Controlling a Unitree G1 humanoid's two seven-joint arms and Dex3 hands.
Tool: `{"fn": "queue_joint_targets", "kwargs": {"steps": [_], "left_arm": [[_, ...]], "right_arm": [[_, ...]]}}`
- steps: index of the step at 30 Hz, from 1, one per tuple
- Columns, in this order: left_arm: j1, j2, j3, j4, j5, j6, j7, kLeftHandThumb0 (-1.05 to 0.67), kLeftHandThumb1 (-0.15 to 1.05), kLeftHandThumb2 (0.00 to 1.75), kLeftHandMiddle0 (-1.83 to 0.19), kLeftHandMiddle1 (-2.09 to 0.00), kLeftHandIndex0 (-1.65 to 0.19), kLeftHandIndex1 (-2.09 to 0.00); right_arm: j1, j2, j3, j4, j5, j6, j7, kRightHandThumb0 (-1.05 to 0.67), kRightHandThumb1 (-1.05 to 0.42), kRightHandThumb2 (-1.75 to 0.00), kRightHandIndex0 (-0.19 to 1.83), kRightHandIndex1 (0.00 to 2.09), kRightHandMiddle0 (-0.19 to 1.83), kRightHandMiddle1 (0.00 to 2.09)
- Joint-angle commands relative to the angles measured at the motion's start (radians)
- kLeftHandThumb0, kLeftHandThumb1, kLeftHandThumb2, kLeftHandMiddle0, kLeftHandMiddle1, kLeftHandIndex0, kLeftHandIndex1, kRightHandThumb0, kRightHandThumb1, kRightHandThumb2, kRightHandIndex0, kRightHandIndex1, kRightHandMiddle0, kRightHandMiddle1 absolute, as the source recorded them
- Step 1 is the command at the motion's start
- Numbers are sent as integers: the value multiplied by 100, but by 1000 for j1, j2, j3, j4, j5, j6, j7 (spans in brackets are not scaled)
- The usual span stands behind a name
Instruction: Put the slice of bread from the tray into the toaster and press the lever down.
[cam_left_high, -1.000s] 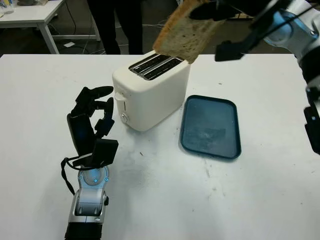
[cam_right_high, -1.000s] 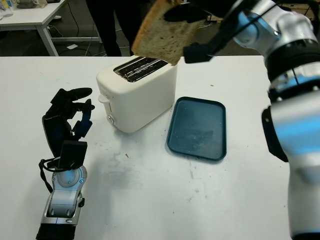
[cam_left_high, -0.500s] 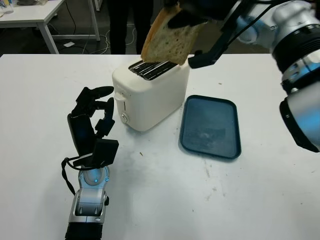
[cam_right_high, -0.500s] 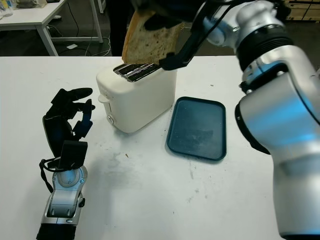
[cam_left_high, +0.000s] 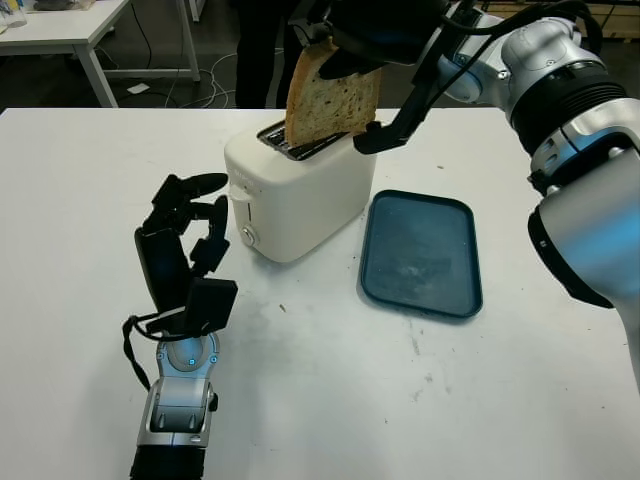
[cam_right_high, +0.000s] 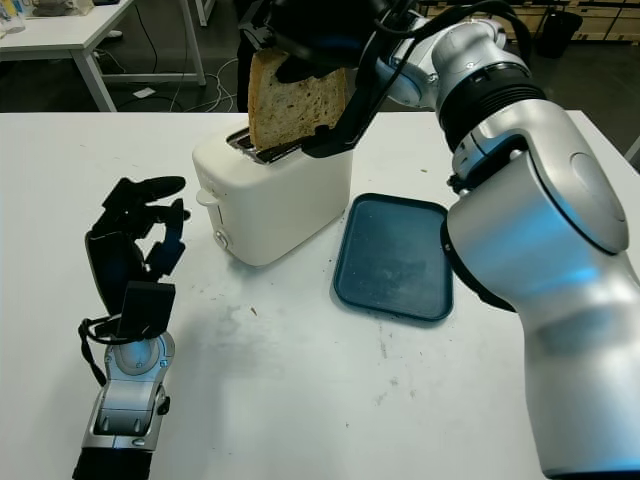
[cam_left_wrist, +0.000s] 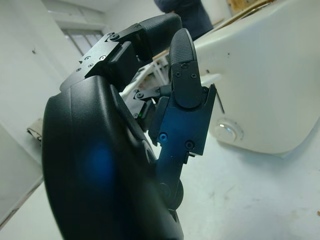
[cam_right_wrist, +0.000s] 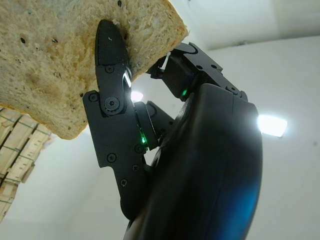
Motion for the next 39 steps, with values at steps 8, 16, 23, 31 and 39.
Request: {"fn": "queue_joint_targets", "kwargs": {"steps": [8, 16, 23, 31, 39], "left_arm": [[13, -10, 1, -17, 10, 4, 10, -49, 92, 36, -66, -125, -66, -86], [21, -23, -1, -20, 28, 5, 34, -48, 92, 37, -66, -126, -66, -86], [36, -25, -1, -20, 25, -15, 58, -48, 92, 37, -65, -126, -65, -85], [51, -24, 2, -36, 24, -13, 74, -48, 92, 37, -64, -126, -65, -84], [59, -21, 5, -48, 28, -5, 78, -47, 92, 37, -65, -124, -66, -83]], "right_arm": [[-26, 14, 45, 5, -19, 32, -52, -51, -92, -32, 112, 175, 83, 175], [-43, 36, 64, 12, -26, 50, -37, -52, -92, -32, 110, 175, 80, 175], [-48, 71, 106, 17, -55, 70, -51, -54, -92, -34, 112, 175, 78, 175], [-40, 113, 163, 20, -80, 45, -100, -55, -92, -30, 114, 175, 85, 175], [-5, 136, 230, 23, -124, 32, -175, -56, -92, -39, 114, 175, 82, 175]]}}
